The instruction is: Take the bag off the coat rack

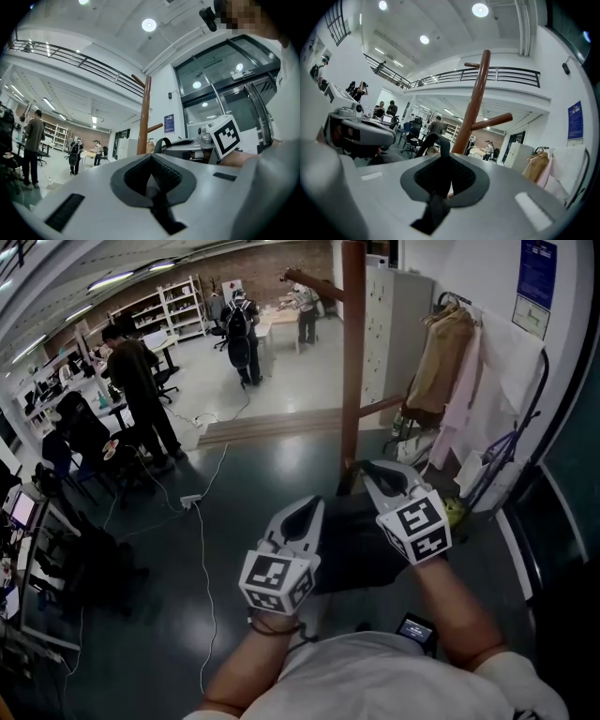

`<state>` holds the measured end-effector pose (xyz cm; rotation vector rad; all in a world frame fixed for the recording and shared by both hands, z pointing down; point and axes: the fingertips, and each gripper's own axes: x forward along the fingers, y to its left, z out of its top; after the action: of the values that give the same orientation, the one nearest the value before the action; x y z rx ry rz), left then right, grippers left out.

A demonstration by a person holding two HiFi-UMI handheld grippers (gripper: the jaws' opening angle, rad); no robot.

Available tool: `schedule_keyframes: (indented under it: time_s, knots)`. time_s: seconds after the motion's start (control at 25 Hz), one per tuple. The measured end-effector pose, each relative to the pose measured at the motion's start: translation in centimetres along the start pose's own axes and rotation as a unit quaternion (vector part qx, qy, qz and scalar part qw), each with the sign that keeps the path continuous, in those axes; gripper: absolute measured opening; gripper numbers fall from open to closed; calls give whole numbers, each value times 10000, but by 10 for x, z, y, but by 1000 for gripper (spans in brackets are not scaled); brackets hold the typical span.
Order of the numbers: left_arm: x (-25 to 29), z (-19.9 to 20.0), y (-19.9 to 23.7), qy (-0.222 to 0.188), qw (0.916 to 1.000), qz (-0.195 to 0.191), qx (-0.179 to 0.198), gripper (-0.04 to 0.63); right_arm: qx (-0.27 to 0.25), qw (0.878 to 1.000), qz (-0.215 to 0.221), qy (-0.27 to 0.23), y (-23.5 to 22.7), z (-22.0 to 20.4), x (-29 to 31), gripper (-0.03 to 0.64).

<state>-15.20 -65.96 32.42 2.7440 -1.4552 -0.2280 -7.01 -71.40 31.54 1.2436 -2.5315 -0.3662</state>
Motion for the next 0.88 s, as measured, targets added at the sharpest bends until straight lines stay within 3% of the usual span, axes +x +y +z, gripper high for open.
schedule_keyframes:
  time_s: [0.36, 0.88]
  knots:
    - [-45, 31, -18, -82, 9999, -76, 26, 6, 113, 9989, -372, -246, 12, 25, -51, 29]
    - [-109, 22, -51, 148, 9995, -288, 10, 6, 932, 9907, -872, -470, 46, 4, -138, 29]
